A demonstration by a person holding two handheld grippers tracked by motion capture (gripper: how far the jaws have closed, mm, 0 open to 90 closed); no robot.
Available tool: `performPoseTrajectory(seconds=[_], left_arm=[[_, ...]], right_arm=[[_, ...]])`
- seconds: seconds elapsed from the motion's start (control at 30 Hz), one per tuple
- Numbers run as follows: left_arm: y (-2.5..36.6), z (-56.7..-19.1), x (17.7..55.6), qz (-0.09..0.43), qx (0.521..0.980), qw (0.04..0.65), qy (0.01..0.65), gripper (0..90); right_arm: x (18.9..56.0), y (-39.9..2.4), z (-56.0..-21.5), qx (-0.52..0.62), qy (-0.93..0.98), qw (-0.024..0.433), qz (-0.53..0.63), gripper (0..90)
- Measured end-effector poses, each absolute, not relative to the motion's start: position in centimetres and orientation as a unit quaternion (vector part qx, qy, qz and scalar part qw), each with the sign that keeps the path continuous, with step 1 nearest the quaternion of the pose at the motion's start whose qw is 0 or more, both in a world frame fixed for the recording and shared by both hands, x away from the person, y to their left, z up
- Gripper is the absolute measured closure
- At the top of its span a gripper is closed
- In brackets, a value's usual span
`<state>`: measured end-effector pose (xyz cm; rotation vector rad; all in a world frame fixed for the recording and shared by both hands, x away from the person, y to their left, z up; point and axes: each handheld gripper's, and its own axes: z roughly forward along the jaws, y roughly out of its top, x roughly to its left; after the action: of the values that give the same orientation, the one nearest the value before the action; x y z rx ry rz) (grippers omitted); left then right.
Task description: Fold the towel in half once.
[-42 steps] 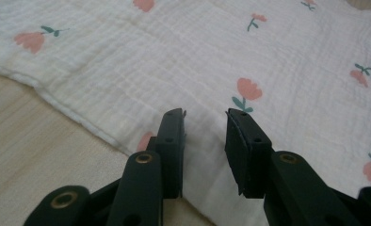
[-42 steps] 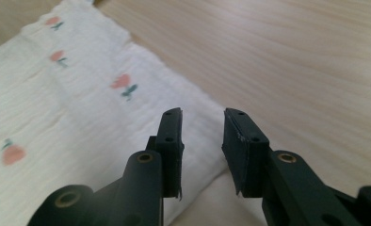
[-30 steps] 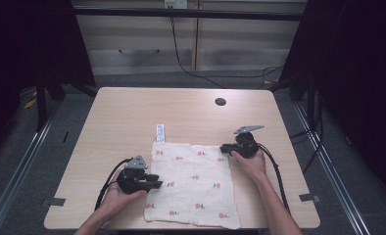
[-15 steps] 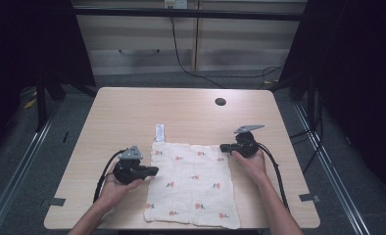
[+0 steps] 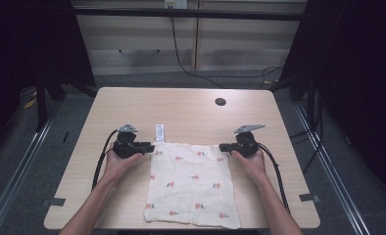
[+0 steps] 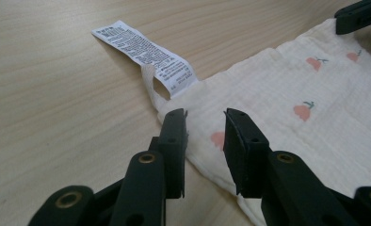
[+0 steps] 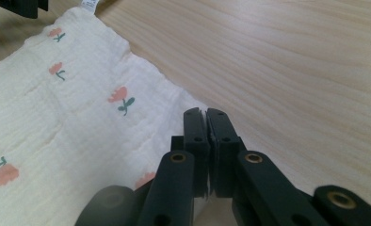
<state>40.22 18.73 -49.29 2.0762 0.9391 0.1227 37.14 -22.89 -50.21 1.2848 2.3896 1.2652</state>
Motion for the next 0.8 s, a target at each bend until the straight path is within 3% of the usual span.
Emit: performPoseTrajectory(seconds=[0.07,0.4,0.47,0.63,0.8], left_arm=[[18.3,-49.3,40.9,0.051,0.831,0.407,0.375,63.9],[17.4,-50.4,41.3,0.069,0.837,0.393,0.375,65.4],[17.3,-50.4,41.2,0.076,0.845,0.386,0.364,68.1],[17.3,-50.5,40.9,0.081,0.849,0.387,0.35,85.0],[17.6,-50.3,40.9,0.072,0.836,0.406,0.361,86.4]], right_arm=[[37.2,-22.9,-50.2,0.427,0.795,0.074,0.425,87.9],[37.1,-23.2,-49.8,0.427,0.791,0.075,0.431,87.8],[37.1,-23.2,-49.8,0.429,0.791,0.074,0.431,87.8],[37.1,-23.4,-49.6,0.428,0.786,0.077,0.44,87.8],[37.1,-23.6,-49.2,0.427,0.786,0.08,0.439,87.7]])
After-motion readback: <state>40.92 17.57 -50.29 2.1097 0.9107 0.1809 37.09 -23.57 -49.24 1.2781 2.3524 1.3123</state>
